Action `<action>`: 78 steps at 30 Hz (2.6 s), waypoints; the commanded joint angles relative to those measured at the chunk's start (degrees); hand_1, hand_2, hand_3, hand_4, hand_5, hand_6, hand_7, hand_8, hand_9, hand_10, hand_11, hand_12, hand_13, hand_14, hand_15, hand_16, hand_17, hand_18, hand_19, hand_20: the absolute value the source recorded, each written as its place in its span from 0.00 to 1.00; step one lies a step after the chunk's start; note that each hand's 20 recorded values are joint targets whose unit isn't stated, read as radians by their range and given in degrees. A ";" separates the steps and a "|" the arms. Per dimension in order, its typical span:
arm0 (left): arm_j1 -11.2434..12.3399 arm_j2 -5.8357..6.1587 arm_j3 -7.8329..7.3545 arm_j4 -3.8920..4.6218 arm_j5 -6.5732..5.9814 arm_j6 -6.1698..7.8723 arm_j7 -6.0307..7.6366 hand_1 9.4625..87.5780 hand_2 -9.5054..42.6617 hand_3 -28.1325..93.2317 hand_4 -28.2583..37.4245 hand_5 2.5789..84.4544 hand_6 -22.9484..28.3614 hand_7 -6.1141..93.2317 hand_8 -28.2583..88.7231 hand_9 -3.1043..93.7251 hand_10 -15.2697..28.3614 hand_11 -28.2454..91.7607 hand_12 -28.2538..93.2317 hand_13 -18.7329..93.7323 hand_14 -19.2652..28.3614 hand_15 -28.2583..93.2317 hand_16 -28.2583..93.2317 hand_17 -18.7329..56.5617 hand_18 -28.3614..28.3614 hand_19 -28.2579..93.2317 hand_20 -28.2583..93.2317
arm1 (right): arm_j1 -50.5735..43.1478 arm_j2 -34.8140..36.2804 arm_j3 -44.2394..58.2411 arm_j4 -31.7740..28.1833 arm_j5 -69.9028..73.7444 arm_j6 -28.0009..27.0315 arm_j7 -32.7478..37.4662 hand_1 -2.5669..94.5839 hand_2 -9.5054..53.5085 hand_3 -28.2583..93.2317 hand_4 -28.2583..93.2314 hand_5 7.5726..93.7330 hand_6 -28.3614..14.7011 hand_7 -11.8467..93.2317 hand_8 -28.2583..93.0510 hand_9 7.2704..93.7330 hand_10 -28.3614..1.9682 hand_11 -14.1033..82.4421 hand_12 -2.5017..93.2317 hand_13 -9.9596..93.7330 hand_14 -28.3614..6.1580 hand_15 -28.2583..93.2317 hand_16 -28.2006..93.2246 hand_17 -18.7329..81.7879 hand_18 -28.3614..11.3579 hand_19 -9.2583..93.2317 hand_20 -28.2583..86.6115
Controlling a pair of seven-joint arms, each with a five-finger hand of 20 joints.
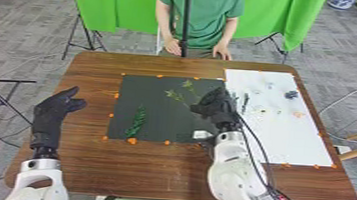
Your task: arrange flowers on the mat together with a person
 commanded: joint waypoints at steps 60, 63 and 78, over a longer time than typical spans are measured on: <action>1.27 -1.34 1.41 -0.73 0.70 -1.10 -2.01 0.23 0.15 0.80 0.15 0.61 0.50 0.20 0.19 0.63 0.70 0.42 0.36 0.61 0.79 0.44 0.22 0.45 0.74 0.35 0.42 | -0.77 -3.39 1.38 0.51 4.87 -0.15 -4.05 0.86 0.00 0.00 0.54 0.91 0.64 0.35 0.36 0.99 0.59 0.54 0.33 0.91 0.63 0.86 0.49 0.54 0.19 0.74 0.62; 1.40 -1.53 1.09 -0.93 0.60 -1.21 -1.86 0.23 0.15 0.80 0.15 0.61 0.50 0.20 0.19 0.63 0.70 0.42 0.36 0.61 0.79 0.44 0.22 0.45 0.74 0.35 0.42 | -1.70 -0.64 8.07 -5.29 18.79 0.90 -10.71 0.83 0.00 0.00 0.58 0.89 0.64 0.35 0.35 0.96 0.59 0.55 0.33 0.88 0.59 0.86 0.50 0.51 0.21 0.71 0.62; 1.68 -2.87 1.12 -1.58 1.16 -2.72 -1.06 0.23 0.14 0.80 0.15 0.61 0.50 0.20 0.19 0.63 0.70 0.42 0.36 0.62 0.79 0.43 0.22 0.45 0.74 0.35 0.43 | -22.59 4.73 43.26 -9.13 69.69 -23.84 -38.93 0.19 0.05 0.82 0.09 0.45 0.63 0.22 0.17 0.48 0.41 0.21 0.22 0.49 0.37 0.33 0.44 0.38 0.28 0.18 0.50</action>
